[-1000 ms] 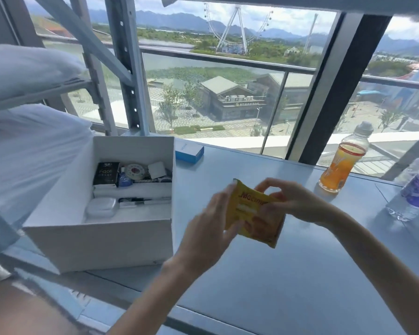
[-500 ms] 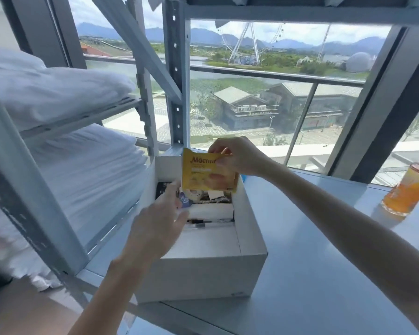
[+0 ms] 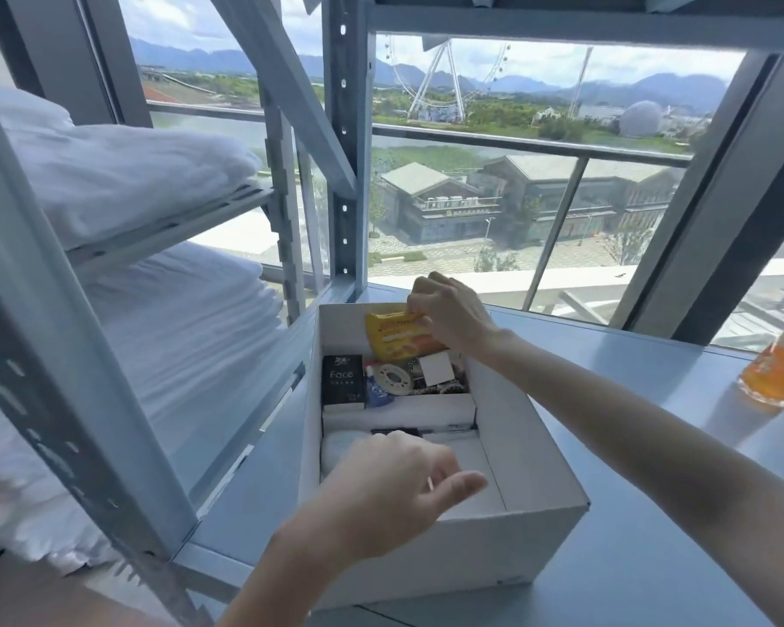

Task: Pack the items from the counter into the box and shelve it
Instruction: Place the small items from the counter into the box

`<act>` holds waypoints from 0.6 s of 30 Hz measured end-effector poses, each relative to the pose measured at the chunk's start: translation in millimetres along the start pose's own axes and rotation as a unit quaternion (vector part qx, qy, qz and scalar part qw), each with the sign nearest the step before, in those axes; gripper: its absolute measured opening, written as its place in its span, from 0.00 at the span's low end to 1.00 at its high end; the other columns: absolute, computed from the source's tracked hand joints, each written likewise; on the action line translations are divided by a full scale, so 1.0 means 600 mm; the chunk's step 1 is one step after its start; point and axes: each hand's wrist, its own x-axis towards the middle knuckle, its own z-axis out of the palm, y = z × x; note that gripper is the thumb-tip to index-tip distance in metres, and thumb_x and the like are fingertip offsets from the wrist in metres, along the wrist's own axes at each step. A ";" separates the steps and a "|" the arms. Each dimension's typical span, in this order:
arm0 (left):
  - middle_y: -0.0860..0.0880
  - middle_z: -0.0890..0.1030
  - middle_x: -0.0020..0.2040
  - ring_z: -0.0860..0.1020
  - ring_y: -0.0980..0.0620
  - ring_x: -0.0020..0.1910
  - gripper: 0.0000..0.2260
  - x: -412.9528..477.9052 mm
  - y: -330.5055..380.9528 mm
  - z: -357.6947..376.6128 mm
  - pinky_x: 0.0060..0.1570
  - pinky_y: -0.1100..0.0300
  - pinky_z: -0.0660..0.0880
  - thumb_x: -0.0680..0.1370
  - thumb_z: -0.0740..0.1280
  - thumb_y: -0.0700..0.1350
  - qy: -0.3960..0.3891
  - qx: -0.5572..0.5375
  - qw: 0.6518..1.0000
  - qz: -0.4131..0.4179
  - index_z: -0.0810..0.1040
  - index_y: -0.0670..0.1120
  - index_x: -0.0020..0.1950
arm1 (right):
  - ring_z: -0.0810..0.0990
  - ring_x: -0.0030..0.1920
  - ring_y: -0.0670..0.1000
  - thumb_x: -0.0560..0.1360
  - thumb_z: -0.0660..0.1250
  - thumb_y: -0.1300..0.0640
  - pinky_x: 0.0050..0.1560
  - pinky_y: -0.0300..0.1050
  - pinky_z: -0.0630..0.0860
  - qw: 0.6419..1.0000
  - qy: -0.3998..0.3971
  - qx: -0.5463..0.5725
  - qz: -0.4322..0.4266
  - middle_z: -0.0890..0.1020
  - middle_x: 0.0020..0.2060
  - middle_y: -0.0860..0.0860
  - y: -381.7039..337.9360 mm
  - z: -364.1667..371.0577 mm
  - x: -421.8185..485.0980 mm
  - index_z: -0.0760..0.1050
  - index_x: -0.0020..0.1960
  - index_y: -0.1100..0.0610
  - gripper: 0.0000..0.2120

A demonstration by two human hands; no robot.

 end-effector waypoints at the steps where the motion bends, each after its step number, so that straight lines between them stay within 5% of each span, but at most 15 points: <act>1: 0.58 0.80 0.41 0.76 0.61 0.40 0.30 -0.001 -0.001 0.001 0.44 0.59 0.74 0.71 0.45 0.71 -0.006 0.003 1.000 0.009 0.78 0.53 0.48 | 0.77 0.48 0.54 0.73 0.68 0.60 0.48 0.50 0.77 0.999 -0.031 0.027 0.016 0.81 0.47 0.54 0.000 -0.003 0.001 0.80 0.46 0.61 0.05; 5: 0.57 0.82 0.42 0.77 0.61 0.41 0.31 -0.003 -0.002 0.004 0.45 0.58 0.74 0.69 0.48 0.74 -0.022 0.000 0.999 0.040 0.78 0.52 0.46 | 0.81 0.43 0.54 0.72 0.69 0.61 0.47 0.50 0.77 0.990 -0.040 0.099 0.093 0.83 0.44 0.53 0.017 -0.012 0.003 0.82 0.45 0.61 0.05; 12: 0.58 0.82 0.40 0.78 0.62 0.40 0.25 -0.002 -0.001 0.003 0.46 0.57 0.76 0.69 0.56 0.72 -0.040 0.008 0.997 0.065 0.78 0.53 0.44 | 0.82 0.45 0.52 0.74 0.67 0.59 0.48 0.50 0.79 0.990 -0.093 0.028 0.099 0.85 0.46 0.50 0.013 -0.029 0.014 0.83 0.49 0.55 0.07; 18: 0.57 0.81 0.41 0.78 0.60 0.42 0.17 0.001 0.007 0.004 0.42 0.60 0.75 0.73 0.60 0.65 -0.044 0.034 0.992 0.114 0.77 0.52 0.43 | 0.83 0.45 0.51 0.74 0.69 0.61 0.49 0.49 0.80 0.985 0.000 0.112 0.128 0.85 0.48 0.54 0.049 -0.080 -0.071 0.81 0.54 0.59 0.09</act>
